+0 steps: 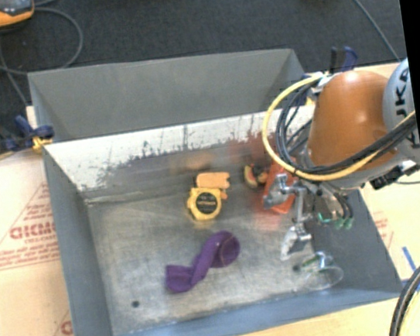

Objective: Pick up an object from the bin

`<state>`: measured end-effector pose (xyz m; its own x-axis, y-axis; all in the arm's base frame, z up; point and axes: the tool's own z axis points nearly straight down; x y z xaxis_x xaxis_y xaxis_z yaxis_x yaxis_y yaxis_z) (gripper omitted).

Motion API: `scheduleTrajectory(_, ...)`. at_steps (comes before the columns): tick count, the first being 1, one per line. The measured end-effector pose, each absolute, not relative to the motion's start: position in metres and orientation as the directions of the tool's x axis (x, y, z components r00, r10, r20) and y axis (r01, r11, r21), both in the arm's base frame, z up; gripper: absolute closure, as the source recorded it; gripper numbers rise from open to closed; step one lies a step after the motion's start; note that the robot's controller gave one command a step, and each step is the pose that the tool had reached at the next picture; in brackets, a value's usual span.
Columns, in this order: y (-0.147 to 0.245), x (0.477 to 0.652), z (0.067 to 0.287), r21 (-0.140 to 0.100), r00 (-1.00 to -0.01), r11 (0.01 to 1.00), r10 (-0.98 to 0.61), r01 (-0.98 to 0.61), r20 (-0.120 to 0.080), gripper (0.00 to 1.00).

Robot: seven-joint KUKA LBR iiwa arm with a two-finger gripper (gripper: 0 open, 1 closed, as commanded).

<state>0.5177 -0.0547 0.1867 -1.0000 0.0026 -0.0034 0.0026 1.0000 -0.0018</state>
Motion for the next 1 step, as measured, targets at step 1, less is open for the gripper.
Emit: scheduleTrajectory(1,-0.0508,0.5264,0.1793,0.000,-0.998,0.998,0.056,0.056,-0.007,0.00)
